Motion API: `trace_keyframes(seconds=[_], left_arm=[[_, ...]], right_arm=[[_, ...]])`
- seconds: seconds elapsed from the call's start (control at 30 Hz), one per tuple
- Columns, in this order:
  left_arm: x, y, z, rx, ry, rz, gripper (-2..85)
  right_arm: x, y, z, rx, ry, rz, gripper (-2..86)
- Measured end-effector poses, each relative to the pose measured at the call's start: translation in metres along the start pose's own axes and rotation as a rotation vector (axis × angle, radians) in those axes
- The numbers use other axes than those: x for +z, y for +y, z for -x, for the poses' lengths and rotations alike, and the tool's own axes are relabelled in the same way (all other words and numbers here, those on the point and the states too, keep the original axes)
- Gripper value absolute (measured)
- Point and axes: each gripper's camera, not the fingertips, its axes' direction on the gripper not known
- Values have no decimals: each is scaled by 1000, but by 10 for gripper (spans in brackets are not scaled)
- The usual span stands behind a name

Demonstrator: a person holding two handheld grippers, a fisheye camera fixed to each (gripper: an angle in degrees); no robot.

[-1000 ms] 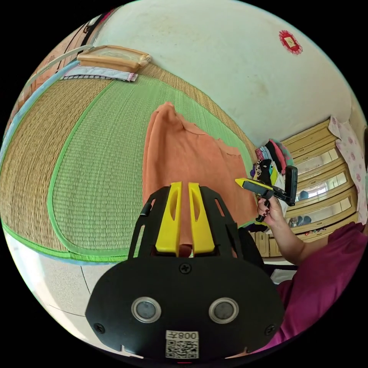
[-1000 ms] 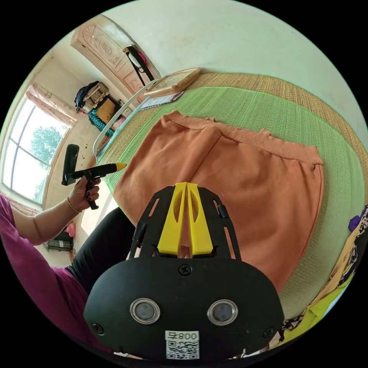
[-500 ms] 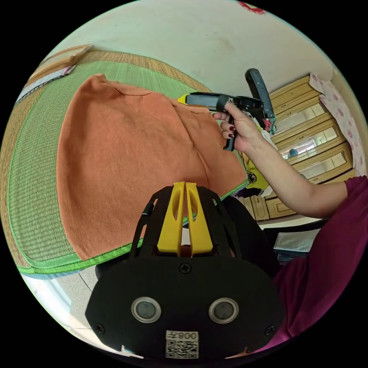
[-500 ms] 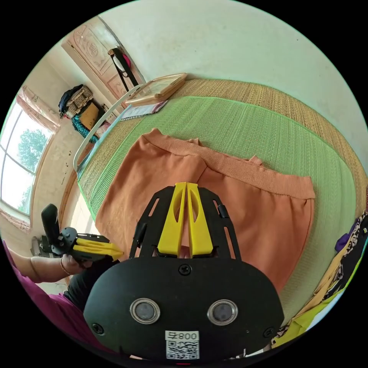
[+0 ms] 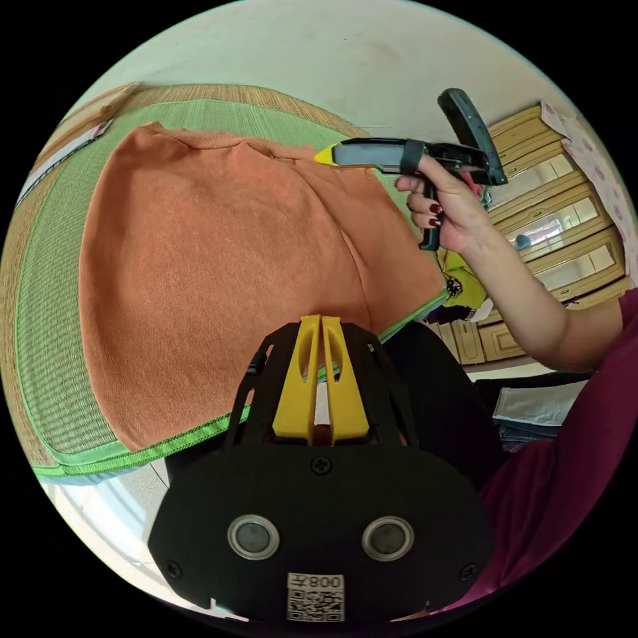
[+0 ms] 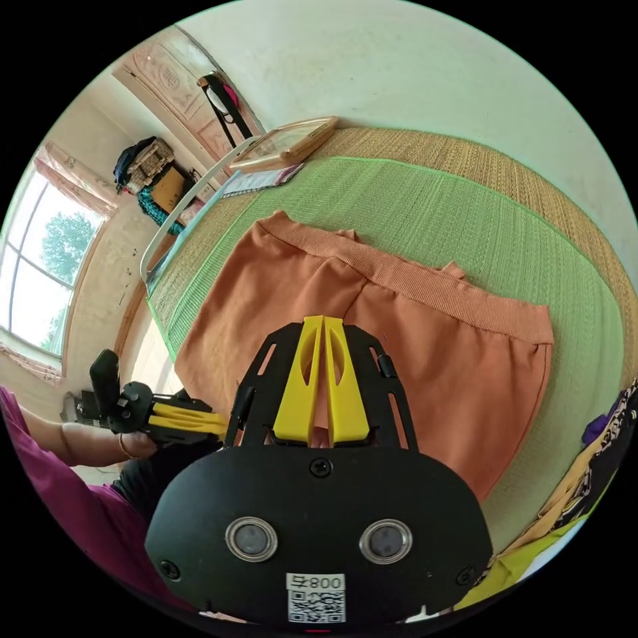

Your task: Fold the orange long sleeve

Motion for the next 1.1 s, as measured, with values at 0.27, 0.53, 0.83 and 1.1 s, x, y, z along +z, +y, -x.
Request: trace_keyframes(seconds=[0.27, 0.53, 0.83, 1.1], left_arm=[[-64, 46, 22, -124, -5, -125, 10], [-130, 147, 97, -552, -44, -317, 60], [-118, 167, 142, -685, 228, -311, 76], [-132, 181, 142, -661, 330, -390, 50]], right_arm=[[50, 64, 38, 23, 21, 141, 2], [50, 49, 46, 48, 18, 136, 1], [29, -13, 40, 99, 44, 24, 2], [82, -69, 24, 147, 84, 137, 2]])
